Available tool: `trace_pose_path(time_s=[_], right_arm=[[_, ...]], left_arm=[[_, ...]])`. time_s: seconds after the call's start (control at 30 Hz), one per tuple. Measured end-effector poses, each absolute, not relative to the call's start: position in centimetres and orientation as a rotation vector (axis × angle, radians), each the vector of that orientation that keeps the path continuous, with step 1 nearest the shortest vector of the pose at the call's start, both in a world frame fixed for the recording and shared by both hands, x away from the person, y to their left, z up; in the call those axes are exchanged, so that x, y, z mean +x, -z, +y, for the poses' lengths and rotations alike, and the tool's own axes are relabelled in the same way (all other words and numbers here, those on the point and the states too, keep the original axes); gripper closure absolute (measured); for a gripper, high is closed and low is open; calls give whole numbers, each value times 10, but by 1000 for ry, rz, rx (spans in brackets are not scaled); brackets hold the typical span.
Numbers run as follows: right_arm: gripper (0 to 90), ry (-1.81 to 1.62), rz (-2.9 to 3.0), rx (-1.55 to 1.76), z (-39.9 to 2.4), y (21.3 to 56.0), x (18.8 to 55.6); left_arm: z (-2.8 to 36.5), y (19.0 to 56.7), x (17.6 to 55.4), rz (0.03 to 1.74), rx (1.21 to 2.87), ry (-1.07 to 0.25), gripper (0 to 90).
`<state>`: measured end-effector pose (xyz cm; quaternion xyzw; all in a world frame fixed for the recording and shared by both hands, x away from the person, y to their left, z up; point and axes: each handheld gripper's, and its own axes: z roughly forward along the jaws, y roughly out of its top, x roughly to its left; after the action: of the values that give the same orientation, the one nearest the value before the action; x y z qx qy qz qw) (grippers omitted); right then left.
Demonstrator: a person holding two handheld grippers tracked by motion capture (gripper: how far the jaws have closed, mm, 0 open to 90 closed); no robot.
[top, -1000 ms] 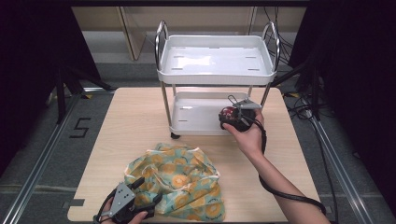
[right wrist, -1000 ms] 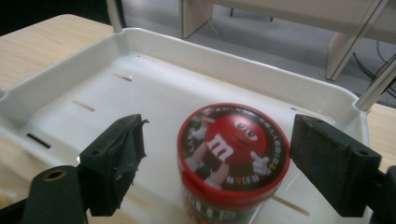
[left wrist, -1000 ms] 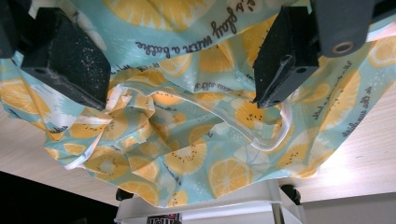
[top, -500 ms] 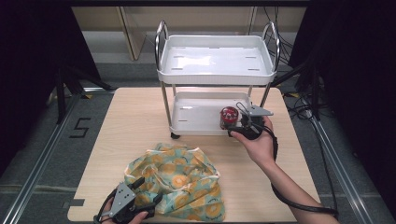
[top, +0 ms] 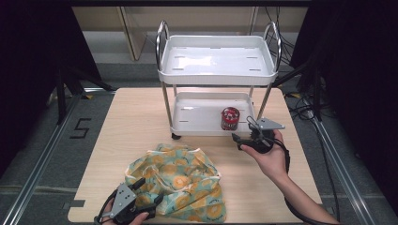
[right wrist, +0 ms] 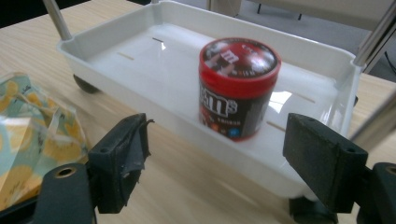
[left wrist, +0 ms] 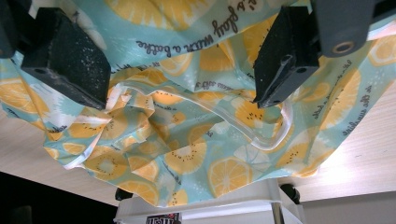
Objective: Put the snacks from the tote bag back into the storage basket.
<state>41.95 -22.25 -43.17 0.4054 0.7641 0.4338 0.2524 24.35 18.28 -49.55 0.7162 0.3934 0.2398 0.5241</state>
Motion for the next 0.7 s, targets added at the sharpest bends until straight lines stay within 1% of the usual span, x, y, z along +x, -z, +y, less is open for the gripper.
trace_pose_path(time_s=[0.13, 0.7], right_arm=[[247, -1204, 2083, 1161, -232, 434, 408], [273, -1247, 2115, 1166, -259, 454, 376]], left_arm=[[182, 496, 244, 938, 1715, -572, 185], [183, 495, 244, 945, 1726, -579, 184]])
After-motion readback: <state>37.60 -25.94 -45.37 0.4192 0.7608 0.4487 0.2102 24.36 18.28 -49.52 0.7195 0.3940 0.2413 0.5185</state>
